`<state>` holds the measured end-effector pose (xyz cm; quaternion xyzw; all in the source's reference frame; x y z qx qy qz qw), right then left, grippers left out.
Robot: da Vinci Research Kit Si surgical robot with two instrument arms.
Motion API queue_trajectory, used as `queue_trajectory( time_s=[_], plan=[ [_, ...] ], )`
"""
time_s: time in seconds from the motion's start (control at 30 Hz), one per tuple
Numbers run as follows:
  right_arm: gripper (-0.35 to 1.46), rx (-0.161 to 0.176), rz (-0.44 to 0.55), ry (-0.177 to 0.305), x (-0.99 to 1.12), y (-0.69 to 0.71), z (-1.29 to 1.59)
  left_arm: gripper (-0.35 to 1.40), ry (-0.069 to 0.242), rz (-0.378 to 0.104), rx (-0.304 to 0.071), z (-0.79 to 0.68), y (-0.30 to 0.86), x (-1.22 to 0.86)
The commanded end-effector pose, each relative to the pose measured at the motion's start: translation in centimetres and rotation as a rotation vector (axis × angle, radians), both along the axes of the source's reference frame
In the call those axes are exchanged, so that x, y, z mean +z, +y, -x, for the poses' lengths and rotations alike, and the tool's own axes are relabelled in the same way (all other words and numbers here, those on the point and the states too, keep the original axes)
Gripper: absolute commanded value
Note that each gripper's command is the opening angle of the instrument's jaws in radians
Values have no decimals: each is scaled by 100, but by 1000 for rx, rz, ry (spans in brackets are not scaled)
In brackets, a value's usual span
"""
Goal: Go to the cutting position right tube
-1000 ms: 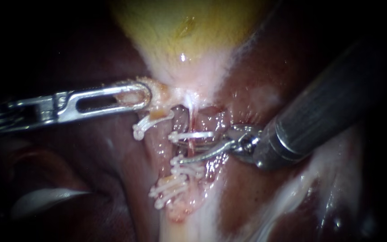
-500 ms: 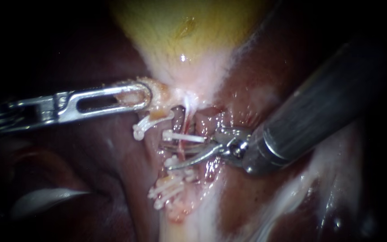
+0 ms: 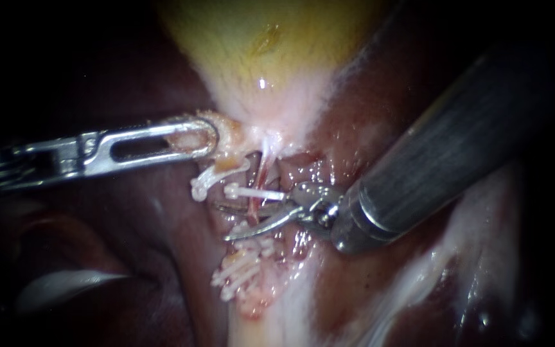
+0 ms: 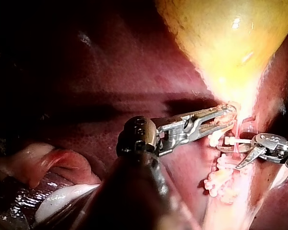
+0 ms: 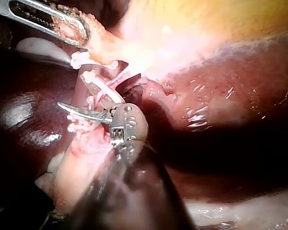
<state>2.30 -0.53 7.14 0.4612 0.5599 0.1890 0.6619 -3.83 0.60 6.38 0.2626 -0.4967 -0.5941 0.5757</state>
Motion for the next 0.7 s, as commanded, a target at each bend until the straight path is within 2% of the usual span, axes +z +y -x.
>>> queue_trajectory(
  time_s=[0.03, 0.7],
  plan=[
    [145, 0, 1, -1, 0, 0, 0, -35, 0, 0, 0, 0, 0, 0],
    [145, 0, 7, 2, 0, -1, 1, -35, 0, 1, 1, 0, 0, 2]
  ],
)
